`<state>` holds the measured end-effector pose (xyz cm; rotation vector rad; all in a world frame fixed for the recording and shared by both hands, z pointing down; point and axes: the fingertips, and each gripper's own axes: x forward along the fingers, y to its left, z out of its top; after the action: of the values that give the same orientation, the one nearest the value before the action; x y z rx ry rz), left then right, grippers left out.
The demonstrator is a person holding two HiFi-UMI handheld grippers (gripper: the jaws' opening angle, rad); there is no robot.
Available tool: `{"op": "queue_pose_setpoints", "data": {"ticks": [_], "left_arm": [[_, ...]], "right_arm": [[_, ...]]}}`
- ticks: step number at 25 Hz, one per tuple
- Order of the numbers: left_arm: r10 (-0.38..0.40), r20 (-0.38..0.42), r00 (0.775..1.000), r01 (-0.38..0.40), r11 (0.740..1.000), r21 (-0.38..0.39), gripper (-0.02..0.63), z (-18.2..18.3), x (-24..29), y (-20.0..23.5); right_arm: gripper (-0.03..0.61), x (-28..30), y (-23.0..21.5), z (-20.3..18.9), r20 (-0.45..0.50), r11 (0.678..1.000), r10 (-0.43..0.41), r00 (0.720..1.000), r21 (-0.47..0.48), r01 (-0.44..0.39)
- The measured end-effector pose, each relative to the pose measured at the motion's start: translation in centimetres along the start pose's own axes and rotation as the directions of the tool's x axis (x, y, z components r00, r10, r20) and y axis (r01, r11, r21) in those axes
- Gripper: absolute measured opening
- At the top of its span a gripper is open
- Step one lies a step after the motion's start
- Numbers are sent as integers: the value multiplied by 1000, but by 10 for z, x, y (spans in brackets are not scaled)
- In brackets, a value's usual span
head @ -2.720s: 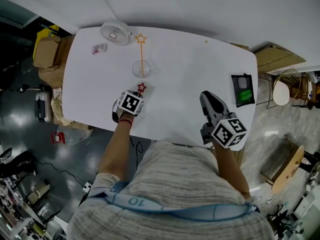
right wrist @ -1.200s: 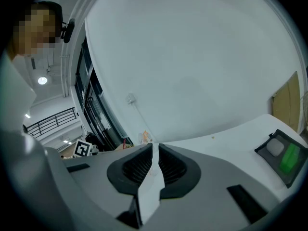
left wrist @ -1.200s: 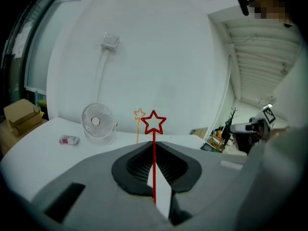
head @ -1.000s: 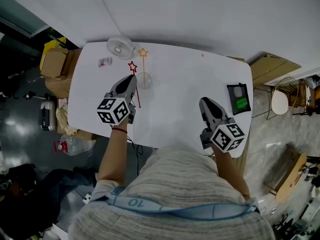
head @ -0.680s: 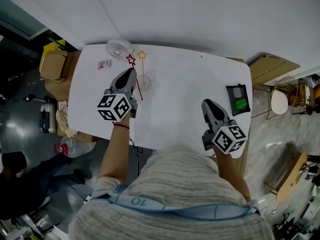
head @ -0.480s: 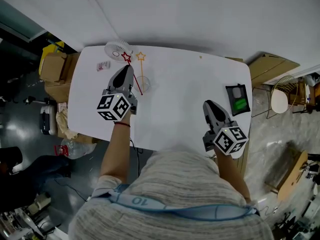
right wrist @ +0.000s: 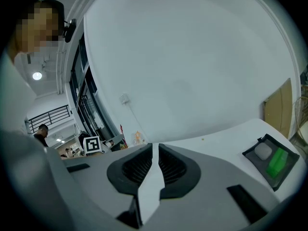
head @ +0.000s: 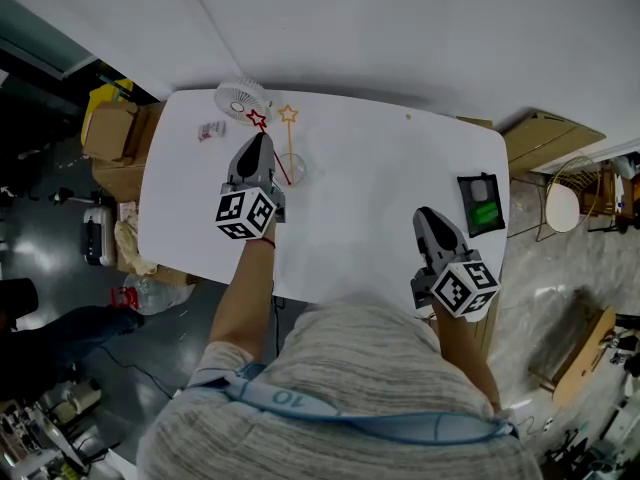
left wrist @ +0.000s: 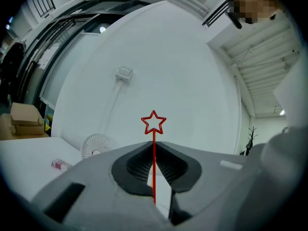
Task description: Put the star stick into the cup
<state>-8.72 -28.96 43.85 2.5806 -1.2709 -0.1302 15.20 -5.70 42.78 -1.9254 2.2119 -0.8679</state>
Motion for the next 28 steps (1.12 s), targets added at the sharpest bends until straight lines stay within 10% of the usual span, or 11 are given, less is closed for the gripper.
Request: {"op": "queue_pose_setpoints", "data": {"ticks": [16, 28], "left_arm": [[10, -249, 968, -12, 1000, -5, 28, -65, 1, 1], [-10, -250, 968, 9, 1000, -7, 29, -61, -11, -7]], "right_arm": [[23, 7, 1, -3, -16, 1000, 24, 1000, 4, -24], [23, 9, 10, -6, -23, 999, 49, 999, 0, -49]]}}
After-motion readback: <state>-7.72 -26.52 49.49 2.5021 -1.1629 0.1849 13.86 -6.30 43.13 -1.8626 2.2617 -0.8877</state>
